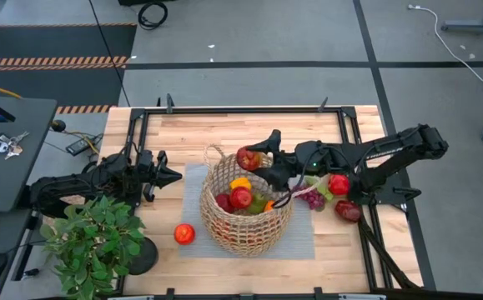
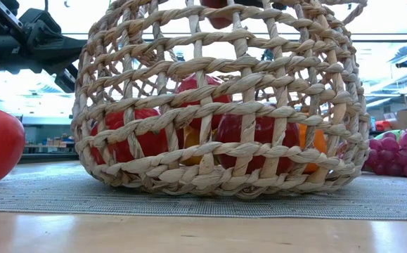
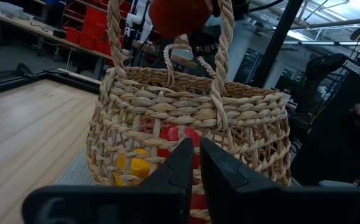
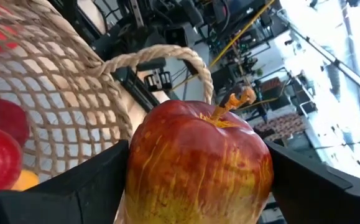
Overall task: Build produce basket
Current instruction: Put the red apple into the brown basket
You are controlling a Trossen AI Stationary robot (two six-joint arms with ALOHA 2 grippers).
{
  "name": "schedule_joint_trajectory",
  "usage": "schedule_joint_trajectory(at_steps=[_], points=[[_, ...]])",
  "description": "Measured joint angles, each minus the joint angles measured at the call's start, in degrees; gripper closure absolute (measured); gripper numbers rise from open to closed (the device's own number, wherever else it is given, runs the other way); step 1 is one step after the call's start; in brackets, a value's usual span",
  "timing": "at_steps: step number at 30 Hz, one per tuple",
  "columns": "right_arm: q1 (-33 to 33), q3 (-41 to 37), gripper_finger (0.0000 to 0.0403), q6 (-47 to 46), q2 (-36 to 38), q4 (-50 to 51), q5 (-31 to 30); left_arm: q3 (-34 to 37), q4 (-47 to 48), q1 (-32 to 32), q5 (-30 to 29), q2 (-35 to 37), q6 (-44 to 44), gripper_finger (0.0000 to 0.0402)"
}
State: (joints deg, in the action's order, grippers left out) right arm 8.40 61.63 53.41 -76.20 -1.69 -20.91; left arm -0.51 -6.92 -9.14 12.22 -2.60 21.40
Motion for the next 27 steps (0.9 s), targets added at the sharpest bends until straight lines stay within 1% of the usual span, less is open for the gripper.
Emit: schedule_joint_trajectory(at_steps=[3, 5, 9, 14, 19, 23, 25, 27], points=[[-0.30, 0.00, 0.0055, -1.28, 0.00, 0.70, 0.02, 0.01, -0.01, -0.01, 0.00, 0.01, 0.01, 0.0368], [-0.61, 0.00, 0.0055, -3.54, 0.00, 0.93, 1.18, 0.01, 0.00, 0.01, 0.01, 0.01, -0.01, 0.0370], [-2.74, 0.00, 0.0055, -13.39, 0.00, 1.94, 6.29, 0.00, 0.00, 0.01, 0.01, 0.01, -0.02, 0.0374], [-7.92, 0.00, 0.0055, -29.12, 0.00, 2.60, 16.82, -0.01, 0.00, 0.01, -0.01, -0.01, -0.01, 0.0369], [-13.30, 0.00, 0.0055, -44.28, 0.00, 3.88, 31.35, 0.01, 0.00, 0.00, 0.01, 0.01, 0.01, 0.0366], [-17.08, 0.00, 0.0055, -59.84, -0.01, 4.39, 41.03, -0.01, 0.00, -0.01, 0.01, 0.01, 0.01, 0.0371], [-18.58, 0.00, 0.0055, -67.34, -0.02, 4.32, 44.58, 0.00, 0.00, 0.01, 0.01, 0.01, -0.01, 0.0373], [-19.65, 0.00, 0.0055, -73.18, -0.02, 4.19, 46.86, 0.01, 0.00, 0.01, 0.01, 0.01, 0.01, 0.0374]])
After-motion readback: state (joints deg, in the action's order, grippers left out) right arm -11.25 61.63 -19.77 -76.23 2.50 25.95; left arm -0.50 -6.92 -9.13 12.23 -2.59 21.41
